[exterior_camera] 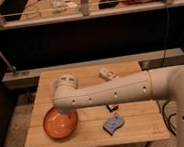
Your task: Place the pepper in the ceramic bowl
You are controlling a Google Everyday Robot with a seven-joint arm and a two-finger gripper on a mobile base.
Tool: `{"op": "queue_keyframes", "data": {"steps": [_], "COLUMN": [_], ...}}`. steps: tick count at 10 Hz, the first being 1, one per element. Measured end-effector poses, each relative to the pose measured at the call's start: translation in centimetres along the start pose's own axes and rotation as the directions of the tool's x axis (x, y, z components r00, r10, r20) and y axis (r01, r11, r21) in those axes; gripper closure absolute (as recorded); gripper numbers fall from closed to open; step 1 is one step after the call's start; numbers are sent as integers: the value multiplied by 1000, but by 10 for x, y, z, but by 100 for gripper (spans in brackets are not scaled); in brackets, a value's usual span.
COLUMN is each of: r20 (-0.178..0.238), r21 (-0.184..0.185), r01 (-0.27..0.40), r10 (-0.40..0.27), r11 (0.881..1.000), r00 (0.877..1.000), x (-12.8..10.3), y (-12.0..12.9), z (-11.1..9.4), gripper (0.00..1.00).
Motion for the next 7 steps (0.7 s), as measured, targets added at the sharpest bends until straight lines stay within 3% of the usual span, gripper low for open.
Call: {"op": "queue_keyframes", "data": {"steps": [5,7], "r20": [-1,-1], "r21": [5,7], "r01": [6,8], "r10": [-6,-8], "r11": [1000,1000], "r00": [1000,1000], "x": [3,4], "y": [-5,-7], "z": [0,0], "gripper": [47,39]}}
